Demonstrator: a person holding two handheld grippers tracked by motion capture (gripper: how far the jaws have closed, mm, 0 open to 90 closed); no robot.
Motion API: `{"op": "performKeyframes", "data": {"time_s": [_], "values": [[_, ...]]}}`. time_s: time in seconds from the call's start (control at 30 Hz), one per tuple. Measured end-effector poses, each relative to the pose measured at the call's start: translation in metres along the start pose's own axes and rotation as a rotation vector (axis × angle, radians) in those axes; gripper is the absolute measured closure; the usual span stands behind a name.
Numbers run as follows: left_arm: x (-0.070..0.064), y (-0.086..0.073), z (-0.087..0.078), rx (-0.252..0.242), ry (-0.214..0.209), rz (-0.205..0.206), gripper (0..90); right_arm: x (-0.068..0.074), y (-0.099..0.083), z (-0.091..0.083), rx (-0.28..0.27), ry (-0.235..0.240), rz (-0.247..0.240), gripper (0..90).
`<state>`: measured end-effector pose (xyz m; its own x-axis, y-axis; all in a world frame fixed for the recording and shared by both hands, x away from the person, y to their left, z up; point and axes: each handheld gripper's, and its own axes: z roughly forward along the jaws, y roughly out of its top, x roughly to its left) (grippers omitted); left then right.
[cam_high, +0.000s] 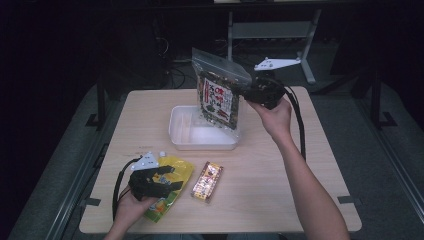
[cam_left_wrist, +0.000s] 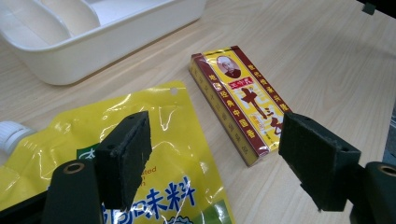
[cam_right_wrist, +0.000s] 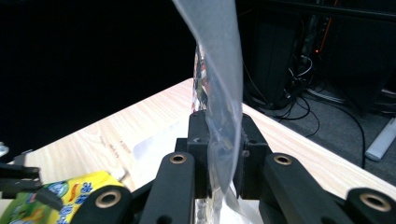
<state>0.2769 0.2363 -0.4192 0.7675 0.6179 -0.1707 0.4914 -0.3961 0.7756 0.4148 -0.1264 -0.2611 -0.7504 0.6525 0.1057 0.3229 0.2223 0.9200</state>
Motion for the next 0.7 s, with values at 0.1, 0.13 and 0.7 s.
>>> {"op": "performKeyframes", "data": {"time_s": [0.1, 0.13, 0.7], "values": [[0.0, -0.001, 0.0, 0.0, 0.001, -0.002, 24.5, -0.001, 0.001, 0.009, 0.0, -0.004, -0.001, 78.9], [0.001, -0.001, -0.001, -0.001, 0.001, -0.001, 24.5, -0.001, 0.001, 0.011, -0.002, -0.004, -0.002, 78.9], [0.005, -0.006, -0.005, -0.015, -0.001, -0.021, 23.8, -0.012, -0.011, 0.052, 0.036, -0.03, -0.014, 78.8]]}}
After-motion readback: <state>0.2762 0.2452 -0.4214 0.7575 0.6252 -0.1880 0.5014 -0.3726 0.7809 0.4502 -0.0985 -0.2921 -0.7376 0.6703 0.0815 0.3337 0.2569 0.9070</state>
